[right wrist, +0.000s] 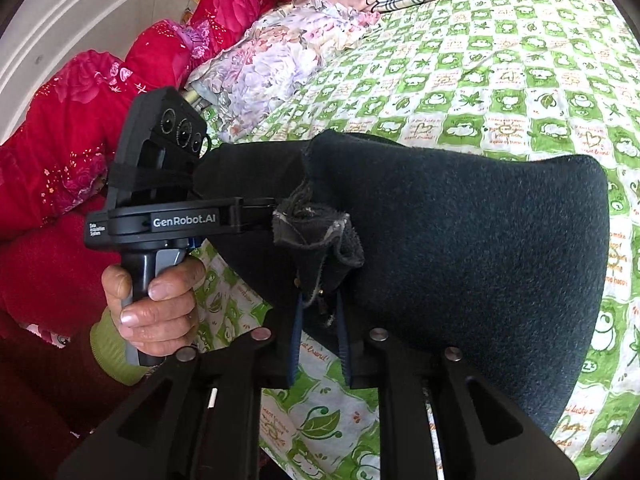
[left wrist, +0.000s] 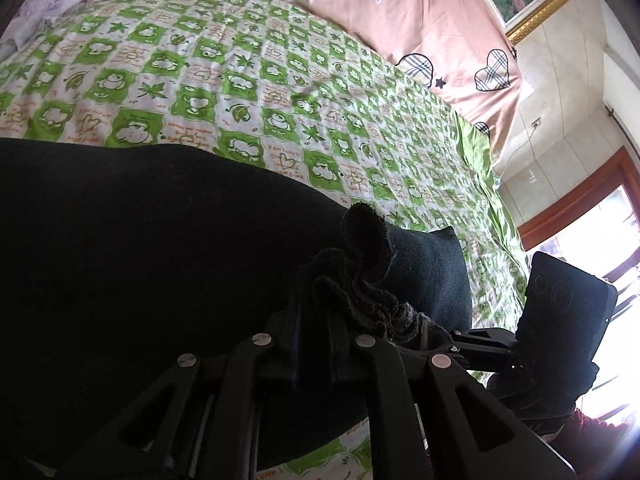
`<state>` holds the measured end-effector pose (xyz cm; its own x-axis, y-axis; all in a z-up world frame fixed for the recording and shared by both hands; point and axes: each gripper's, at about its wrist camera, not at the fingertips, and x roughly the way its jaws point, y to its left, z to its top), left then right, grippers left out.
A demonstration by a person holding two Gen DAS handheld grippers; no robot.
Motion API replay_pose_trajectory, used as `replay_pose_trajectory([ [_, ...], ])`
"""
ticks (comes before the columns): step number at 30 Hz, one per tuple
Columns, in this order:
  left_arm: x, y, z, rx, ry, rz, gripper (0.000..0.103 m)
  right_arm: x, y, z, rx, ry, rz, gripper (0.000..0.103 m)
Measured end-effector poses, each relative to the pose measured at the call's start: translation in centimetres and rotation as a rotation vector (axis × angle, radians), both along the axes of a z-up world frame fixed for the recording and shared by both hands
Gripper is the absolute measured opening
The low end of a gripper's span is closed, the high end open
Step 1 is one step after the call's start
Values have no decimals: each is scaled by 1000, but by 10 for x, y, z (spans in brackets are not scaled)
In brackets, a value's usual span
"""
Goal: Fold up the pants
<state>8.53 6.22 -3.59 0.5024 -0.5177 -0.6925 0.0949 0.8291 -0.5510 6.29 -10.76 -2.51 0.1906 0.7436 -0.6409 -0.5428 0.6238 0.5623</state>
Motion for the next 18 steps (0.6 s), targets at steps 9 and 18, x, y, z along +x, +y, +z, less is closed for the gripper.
replay_pose_trajectory([
  [9,-31,18,10,50,-19,104,13,-7,13,11,6,-23,43,40],
  [18,-74,59,17,30,-25,274,29,1,29,32,31,-61,82,40],
])
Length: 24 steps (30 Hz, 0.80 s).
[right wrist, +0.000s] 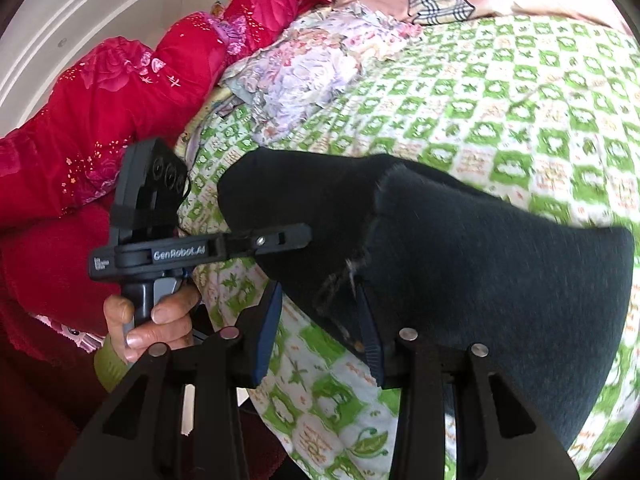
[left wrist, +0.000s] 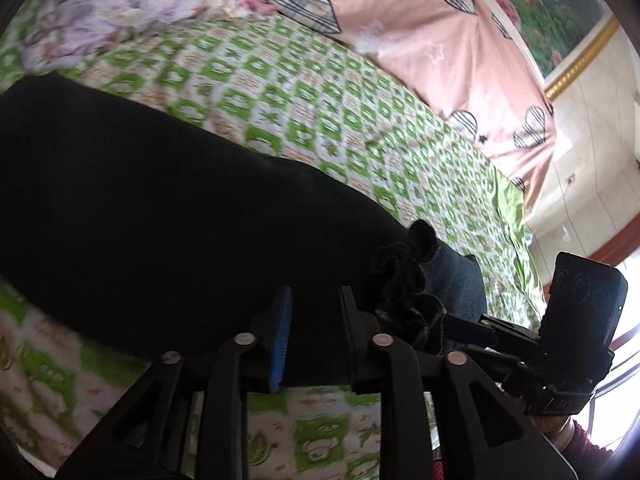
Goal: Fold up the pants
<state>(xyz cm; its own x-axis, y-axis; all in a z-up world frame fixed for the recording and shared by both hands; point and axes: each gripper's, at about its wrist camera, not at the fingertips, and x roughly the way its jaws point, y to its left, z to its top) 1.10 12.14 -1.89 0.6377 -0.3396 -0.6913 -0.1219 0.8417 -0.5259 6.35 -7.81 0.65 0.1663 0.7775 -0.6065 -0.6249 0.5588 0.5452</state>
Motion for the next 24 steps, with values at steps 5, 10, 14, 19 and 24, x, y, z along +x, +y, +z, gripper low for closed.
replay_pose_trajectory([
  [5,-26,29,4,-34,-2,114,31,10,19,10,5,-27,31,40],
  [10,-54,61,5,-47,2,249,40,22,48,16,-1,-49,80,41],
  [14,-71,88,1,-55,23,346,41,29,71,16,-13,-49,107,44],
  [19,-86,127,-11,-89,59,481,50,38,103,20,-29,-56,142,46],
  [24,-85,159,-18,-134,76,554,54,53,136,21,-46,-65,176,46],
])
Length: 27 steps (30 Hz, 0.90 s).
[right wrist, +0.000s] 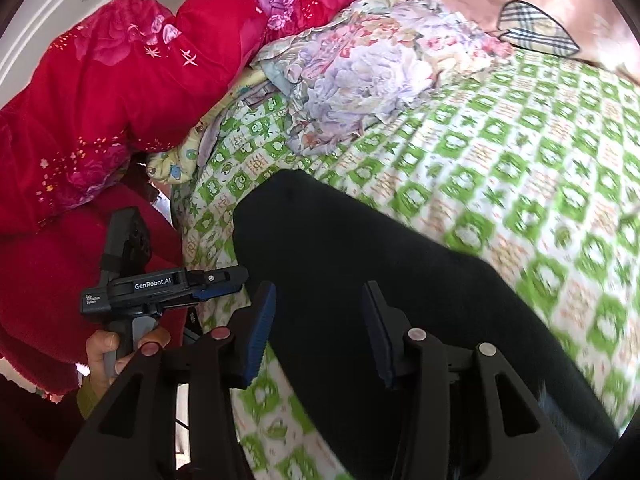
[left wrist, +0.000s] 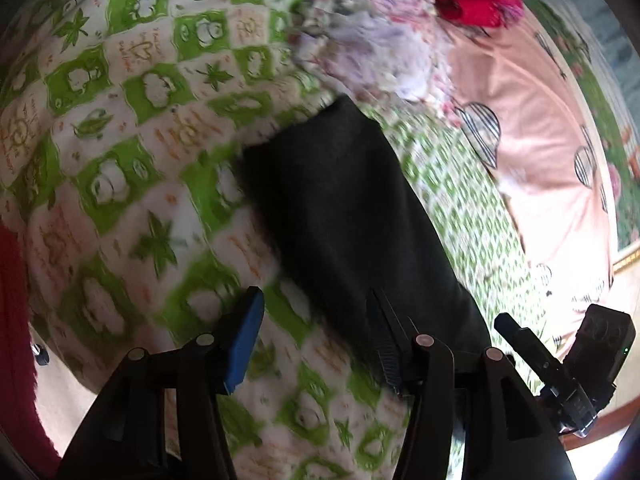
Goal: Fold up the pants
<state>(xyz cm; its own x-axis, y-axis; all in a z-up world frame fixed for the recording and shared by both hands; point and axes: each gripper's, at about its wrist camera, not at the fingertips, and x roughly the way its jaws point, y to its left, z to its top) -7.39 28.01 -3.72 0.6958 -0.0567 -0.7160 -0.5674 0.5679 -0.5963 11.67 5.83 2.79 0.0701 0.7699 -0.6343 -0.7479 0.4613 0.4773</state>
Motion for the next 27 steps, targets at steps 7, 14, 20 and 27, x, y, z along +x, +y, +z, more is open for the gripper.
replay_pose_trajectory([
  [7,23,17,-7,1,30,32,54,29,56,-4,-56,-22,83,47],
  [14,34,24,-13,0,28,39,54,74,131,-11,-157,-26,266,47],
  [20,38,30,-15,-7,13,58,48,86,187,-34,-214,7,402,47],
  [27,38,34,-10,7,-2,50,18,74,187,-27,-190,-36,418,22],
])
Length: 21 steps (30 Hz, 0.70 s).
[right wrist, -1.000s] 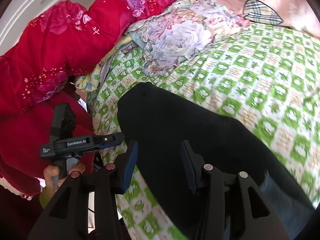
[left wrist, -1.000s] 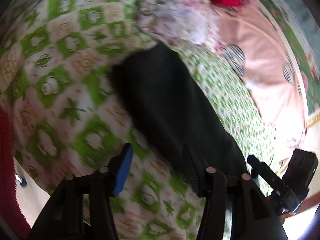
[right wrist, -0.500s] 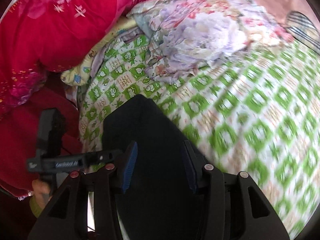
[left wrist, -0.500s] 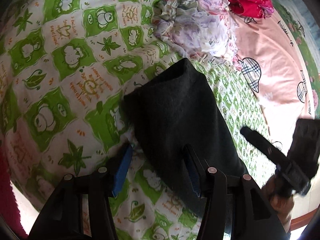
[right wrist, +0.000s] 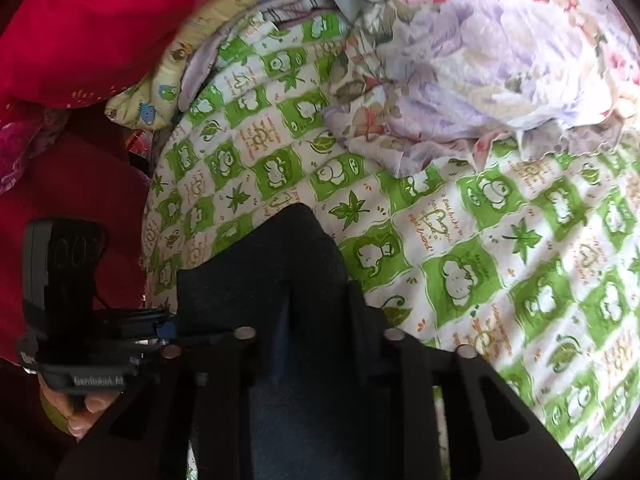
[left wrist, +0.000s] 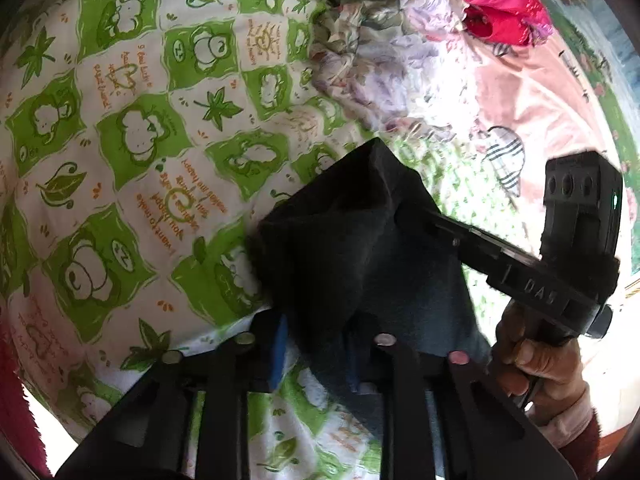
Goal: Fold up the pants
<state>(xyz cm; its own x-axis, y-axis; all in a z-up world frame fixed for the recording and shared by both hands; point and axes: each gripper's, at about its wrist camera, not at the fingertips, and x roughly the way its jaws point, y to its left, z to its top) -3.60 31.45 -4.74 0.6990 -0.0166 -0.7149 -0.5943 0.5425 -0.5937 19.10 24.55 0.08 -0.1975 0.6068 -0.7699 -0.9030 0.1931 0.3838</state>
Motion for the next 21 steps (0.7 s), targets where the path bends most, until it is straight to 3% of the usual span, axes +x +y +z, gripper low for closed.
replay_pose_trajectory([
  [10,-5,-48,75,146,-118,-101,13,-11,-77,75,198,7,-90,18],
  [21,0,-136,139,230,-238,-285,13,-25,-203,114,377,-25,-238,18],
])
